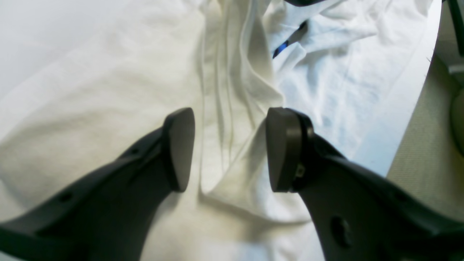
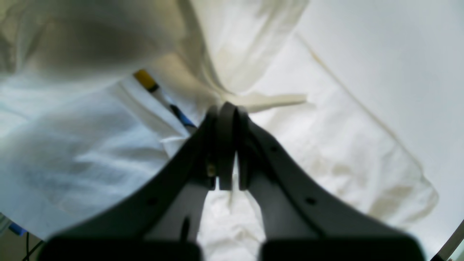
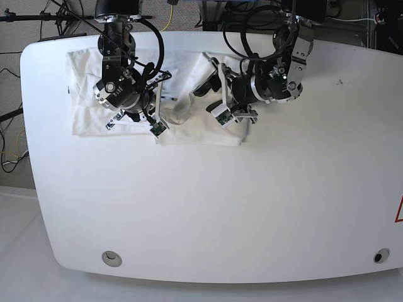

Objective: Fold the T-shirt properly

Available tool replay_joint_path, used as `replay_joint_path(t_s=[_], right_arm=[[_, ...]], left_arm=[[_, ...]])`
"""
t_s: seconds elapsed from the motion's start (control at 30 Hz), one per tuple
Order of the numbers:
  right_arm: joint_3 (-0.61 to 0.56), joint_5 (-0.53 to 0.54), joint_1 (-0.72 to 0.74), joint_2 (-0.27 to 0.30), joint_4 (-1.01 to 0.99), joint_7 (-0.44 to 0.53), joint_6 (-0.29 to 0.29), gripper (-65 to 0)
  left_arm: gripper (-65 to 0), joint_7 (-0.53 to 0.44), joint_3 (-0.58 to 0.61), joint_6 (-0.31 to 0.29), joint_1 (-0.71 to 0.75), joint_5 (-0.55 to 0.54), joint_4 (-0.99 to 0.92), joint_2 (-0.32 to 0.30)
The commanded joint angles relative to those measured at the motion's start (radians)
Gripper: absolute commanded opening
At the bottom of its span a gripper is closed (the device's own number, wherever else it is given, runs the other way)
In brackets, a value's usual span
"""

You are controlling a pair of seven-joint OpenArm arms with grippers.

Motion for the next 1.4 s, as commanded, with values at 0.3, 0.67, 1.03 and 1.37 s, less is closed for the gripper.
replay_joint_path(t_s=[0.3,0.67,1.03,1.37], right_arm=[[0.002,-0.001,0.012,0.005,0.015,0.01,-0.001,-65.0],[0.005,-0.002,0.012,0.011,0.015,0.01,-0.001,-65.0],[0.042,-0.002,-0.009,0.043,0.025,0.008,-0.001,-65.0],[0.105,-0.002,-0.038,0.071,0.025,0.013,-0.001,-65.0]], left_arm=[[-35.5,-0.024,0.07,-0.005,-0.013,-0.019,0.016,0.052],[-35.5,-0.023,0.073,-0.005,-0.011,-0.018,0.016,0.095],[-35.5,-0.023,0.002,-0.005,-0.018,-0.018,0.025,0.013],[-35.5,-0.023,-0.099,-0.005,-0.036,-0.021,0.017,-0.07]])
